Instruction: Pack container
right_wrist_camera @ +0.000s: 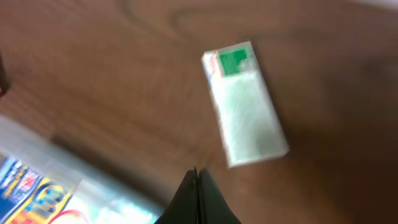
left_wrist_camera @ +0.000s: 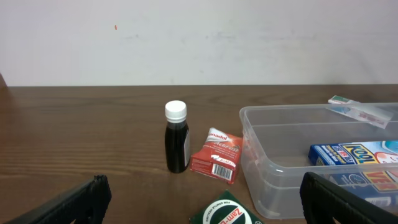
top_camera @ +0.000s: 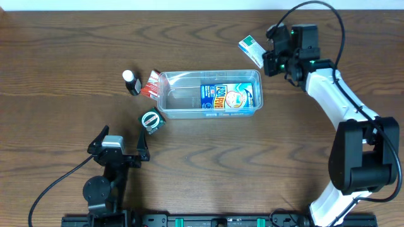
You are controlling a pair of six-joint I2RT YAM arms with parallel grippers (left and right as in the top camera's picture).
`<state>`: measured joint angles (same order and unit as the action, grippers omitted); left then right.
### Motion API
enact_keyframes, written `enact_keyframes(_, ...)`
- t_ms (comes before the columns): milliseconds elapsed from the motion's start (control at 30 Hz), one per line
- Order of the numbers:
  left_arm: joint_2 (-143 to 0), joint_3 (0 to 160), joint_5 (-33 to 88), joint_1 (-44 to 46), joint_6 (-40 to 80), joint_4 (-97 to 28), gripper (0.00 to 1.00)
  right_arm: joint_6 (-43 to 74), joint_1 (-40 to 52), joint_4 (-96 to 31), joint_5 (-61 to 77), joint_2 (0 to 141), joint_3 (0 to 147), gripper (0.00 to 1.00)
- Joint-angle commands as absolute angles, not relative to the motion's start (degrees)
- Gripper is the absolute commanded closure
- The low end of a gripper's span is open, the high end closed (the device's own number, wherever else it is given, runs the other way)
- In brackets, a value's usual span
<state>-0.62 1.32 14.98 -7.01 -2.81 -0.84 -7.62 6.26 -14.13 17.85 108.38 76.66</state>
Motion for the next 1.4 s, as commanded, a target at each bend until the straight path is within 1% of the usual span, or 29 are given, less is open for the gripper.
enact_keyframes(0, -0.3, 0.2, 15.4, -6.8, -2.5, -2.6, 0.02, -12.5, 4.6, -10.9, 16.9, 108.8, 76.8, 0.98)
enact_keyframes(233, -0.3, 0.2, 15.4, -6.8, -2.5, -2.6, 0.02, -13.0, 3.2, -1.2, 16.9, 109.3, 76.8, 0.99)
enact_keyframes(400, -0.3, 0.2, 15.4, -6.8, -2.5, -2.6, 0.02, -12.9, 3.2, 4.7, 16.9, 113.1, 77.5, 0.99)
enact_keyframes(633, -0.3, 0.2, 15.4, -6.8, -2.5, -2.6, 0.02, -13.8, 3.2, 5.6, 16.9, 121.8, 85.6, 0.99)
enact_keyframes(867, -0.3, 0.2, 15.4, -6.8, -2.5, -2.6, 0.02, -14.5, 3.0, 6.1, 16.9, 126.5, 91.8, 0.99)
enact_keyframes(900, -0.3, 0.2, 15.4, -6.8, -2.5, -2.6, 0.02, -14.5, 3.0, 6.5, 17.0, 126.7, 91.9, 0.79)
enact_keyframes(933, -0.3, 0.2, 15.4, -6.8, -2.5, -2.6, 0.02, -14.5, 3.0, 6.7, 16.9, 127.0, 91.9, 0.44)
enact_keyframes(967, -0.3, 0.2, 15.4, -6.8, -2.5, -2.6, 0.02, -14.9, 3.0, 6.7, 17.0, 127.1, 91.9, 0.29)
enact_keyframes(1000, -0.3, 0.2, 15.4, -6.8, -2.5, -2.6, 0.02, -15.2, 3.0, 6.7, 16.9, 127.2, 91.9, 0.22)
enact_keyframes(1033, -0.3, 0.2, 15.4, -6.8, -2.5, -2.6, 0.02, -15.6, 3.0, 6.7, 17.0, 127.4, 91.9, 0.17)
enact_keyframes(1100, -0.3, 0.2, 15.4, -6.8, -2.5, -2.6, 0.02, -15.6, 2.9, 6.4, 17.2, 127.7, 91.9, 0.13)
enact_keyframes(1233, -0.3, 0.2, 15.4, -6.8, -2.5, -2.6, 0.02, -15.5, 2.2, 4.8, 24.4, 128.5, 91.9, 0.12)
enact_keyframes(1367, -0.3, 0.2, 15.4, -6.8, -2.5, -2.6, 0.02, -15.5, 1.5, 2.7, 26.0, 129.2, 91.9, 0.11)
